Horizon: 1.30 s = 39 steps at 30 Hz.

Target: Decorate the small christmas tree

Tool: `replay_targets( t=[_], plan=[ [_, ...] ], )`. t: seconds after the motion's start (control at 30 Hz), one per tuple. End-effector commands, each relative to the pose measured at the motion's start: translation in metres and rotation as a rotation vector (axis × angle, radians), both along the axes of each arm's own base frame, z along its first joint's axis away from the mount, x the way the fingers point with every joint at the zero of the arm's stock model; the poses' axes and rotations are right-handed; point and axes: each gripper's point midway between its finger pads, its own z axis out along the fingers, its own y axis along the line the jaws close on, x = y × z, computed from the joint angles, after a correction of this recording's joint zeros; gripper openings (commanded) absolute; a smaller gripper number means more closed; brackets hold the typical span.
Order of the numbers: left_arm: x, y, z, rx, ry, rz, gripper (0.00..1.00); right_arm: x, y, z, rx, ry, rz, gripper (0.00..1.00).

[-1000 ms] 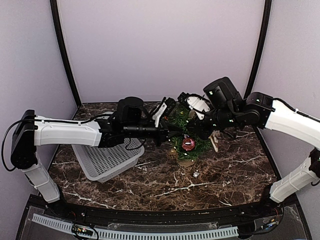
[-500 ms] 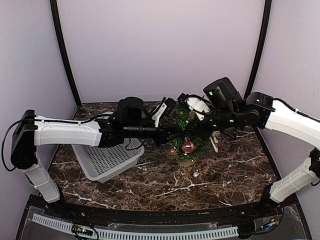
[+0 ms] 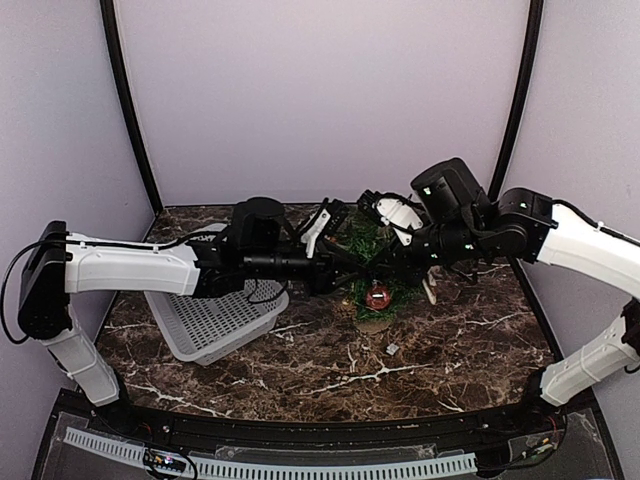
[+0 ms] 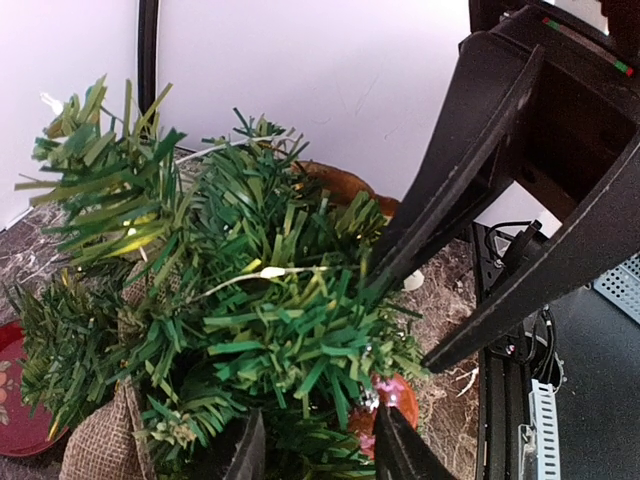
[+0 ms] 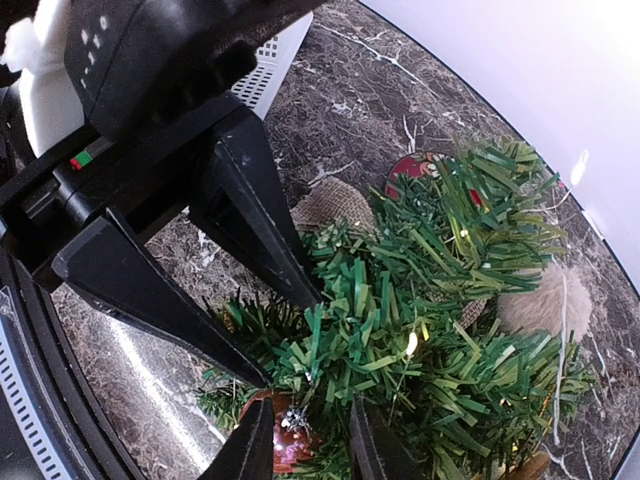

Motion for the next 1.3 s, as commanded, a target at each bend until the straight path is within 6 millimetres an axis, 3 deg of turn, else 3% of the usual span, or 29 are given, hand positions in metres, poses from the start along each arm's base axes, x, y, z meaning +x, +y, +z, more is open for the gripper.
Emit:
replay_targets(
  t=[0.0, 0.37, 0.67, 0.83, 0.97, 1.03, 1.1, 1.17, 1.27],
  plan=[
    [-0.005, 0.010, 0.029, -0.053, -0.035, 0.001, 0.41, -0.006, -0.003, 0.006, 0.022, -0.007, 0.000, 0.27],
    [-0.017, 0.020, 0.043, -0.091, -0.059, -0.015, 0.50, -0.015, -0.003, 0.022, 0.079, -0.032, 0.026, 0.30],
    [-0.027, 0.054, 0.070, -0.120, -0.095, 0.060, 0.56, -0.034, -0.008, 0.076, 0.275, -0.100, 0.079, 0.32],
    [-0.022, 0.079, 0.086, -0.147, -0.066, 0.149, 0.62, -0.026, -0.025, 0.101, 0.385, -0.132, 0.007, 0.35],
    [0.004, 0.112, 0.092, -0.175, 0.018, 0.244, 0.70, 0.002, -0.052, 0.109, 0.469, -0.128, -0.107, 0.39],
    [0.029, 0.137, 0.088, -0.173, 0.063, 0.324, 0.81, 0.018, -0.068, 0.110, 0.528, -0.123, -0.166, 0.47],
    [0.051, 0.159, 0.079, -0.144, 0.121, 0.403, 0.96, 0.038, -0.091, 0.106, 0.581, -0.115, -0.258, 0.56],
    [0.072, 0.185, 0.062, -0.087, 0.217, 0.488, 0.98, 0.055, -0.115, 0.104, 0.675, -0.084, -0.315, 0.73],
    [0.097, 0.222, 0.038, -0.055, 0.343, 0.615, 0.99, 0.083, -0.160, 0.088, 0.795, -0.029, -0.437, 0.85]
  ],
)
